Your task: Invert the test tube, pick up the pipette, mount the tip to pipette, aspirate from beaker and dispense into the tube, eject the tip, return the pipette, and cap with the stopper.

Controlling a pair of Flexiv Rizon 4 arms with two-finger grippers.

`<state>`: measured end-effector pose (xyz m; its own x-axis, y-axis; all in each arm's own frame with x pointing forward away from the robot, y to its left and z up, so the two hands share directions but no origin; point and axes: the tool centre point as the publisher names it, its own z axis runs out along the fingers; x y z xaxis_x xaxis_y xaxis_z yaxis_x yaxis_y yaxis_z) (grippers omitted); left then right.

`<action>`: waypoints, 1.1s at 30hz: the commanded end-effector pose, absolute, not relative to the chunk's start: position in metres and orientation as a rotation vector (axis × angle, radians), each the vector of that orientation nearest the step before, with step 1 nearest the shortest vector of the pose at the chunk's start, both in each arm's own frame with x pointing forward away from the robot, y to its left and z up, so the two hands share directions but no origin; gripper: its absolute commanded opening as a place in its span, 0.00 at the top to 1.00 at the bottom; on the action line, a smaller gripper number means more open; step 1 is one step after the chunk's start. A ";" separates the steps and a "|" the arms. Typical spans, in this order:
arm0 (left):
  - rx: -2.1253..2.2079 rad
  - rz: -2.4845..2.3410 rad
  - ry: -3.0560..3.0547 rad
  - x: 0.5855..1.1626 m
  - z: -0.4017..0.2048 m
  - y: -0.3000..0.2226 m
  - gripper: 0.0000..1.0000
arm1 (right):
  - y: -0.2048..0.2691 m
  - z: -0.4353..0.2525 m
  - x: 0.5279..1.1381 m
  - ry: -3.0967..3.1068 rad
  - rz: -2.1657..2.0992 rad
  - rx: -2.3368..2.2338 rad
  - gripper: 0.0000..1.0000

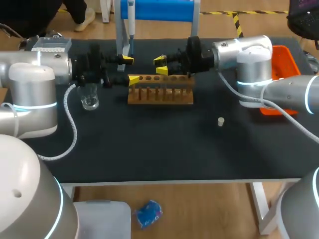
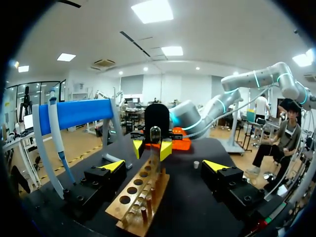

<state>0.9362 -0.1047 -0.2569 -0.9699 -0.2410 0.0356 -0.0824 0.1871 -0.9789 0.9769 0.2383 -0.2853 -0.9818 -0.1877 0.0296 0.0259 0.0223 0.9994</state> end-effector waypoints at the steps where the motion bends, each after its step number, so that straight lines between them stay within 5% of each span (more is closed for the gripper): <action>1: -0.316 -1.901 2.317 0.936 -0.258 -0.105 0.00 | 0.241 -0.288 0.976 -2.135 -2.102 0.159 0.57; 21: -0.316 -1.901 2.317 0.936 -0.258 -0.105 0.00 | 0.233 -0.278 0.961 -2.179 -2.144 0.117 0.61; 29: -0.316 -1.901 2.317 0.936 -0.258 -0.105 0.00 | 0.229 -0.280 0.957 -2.182 -2.144 0.094 0.68; 33: -0.316 -1.901 2.317 0.936 -0.258 -0.105 0.00 | 0.229 -0.280 0.955 -2.181 -2.146 0.088 0.83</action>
<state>0.9366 -0.1050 -0.2570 -0.9700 -0.2404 0.0356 -0.0823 0.1872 -0.9789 0.9589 0.2294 -0.2812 -0.9942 -0.1057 0.0177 0.0161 0.0160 0.9997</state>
